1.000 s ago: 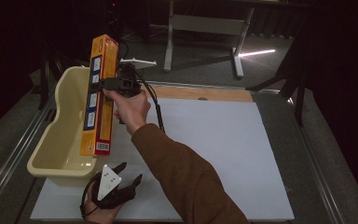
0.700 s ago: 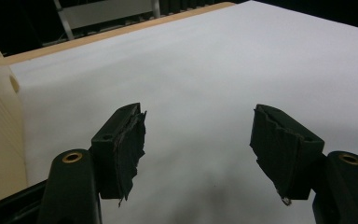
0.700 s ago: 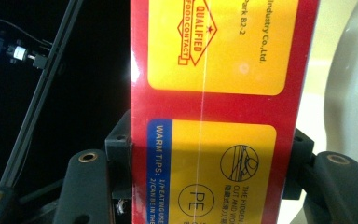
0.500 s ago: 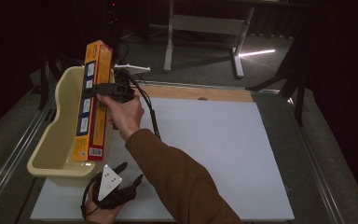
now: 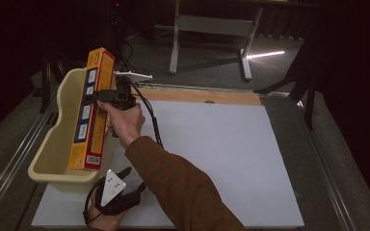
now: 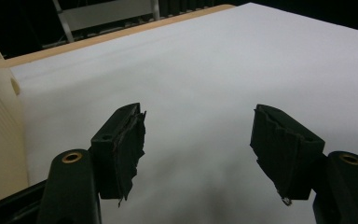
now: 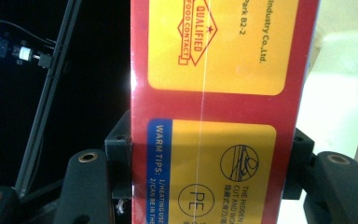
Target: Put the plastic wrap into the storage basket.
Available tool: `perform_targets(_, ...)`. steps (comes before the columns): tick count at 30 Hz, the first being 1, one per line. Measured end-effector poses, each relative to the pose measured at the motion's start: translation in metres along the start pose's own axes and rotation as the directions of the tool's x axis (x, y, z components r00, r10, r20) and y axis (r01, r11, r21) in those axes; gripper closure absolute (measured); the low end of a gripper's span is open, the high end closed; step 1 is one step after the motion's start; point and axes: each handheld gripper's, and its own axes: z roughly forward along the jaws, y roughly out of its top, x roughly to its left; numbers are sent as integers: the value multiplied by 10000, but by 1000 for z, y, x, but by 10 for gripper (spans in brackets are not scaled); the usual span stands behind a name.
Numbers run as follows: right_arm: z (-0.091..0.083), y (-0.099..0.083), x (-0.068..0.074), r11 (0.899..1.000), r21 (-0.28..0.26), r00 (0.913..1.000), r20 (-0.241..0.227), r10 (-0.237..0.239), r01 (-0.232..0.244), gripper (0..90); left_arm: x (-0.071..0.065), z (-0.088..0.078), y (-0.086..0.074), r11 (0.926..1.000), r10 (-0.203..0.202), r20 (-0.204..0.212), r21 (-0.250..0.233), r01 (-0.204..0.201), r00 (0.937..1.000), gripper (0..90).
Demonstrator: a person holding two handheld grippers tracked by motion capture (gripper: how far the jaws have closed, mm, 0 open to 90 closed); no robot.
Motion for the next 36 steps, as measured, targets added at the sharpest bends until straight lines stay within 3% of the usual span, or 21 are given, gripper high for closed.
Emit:
perform_targets(24, 9, 4, -13, 9975, -337, 9977, 267, 626, -616, 393, 2, -2, 0, 10000, -9, -41, 3, 9, 10000, 342)
perform_targets(36, 19, -2, -10, 9982, -274, 9976, 425, 552, -541, 392, 3, -2, 0, 10000, -37, -51, 5, 37, 10000, 341)
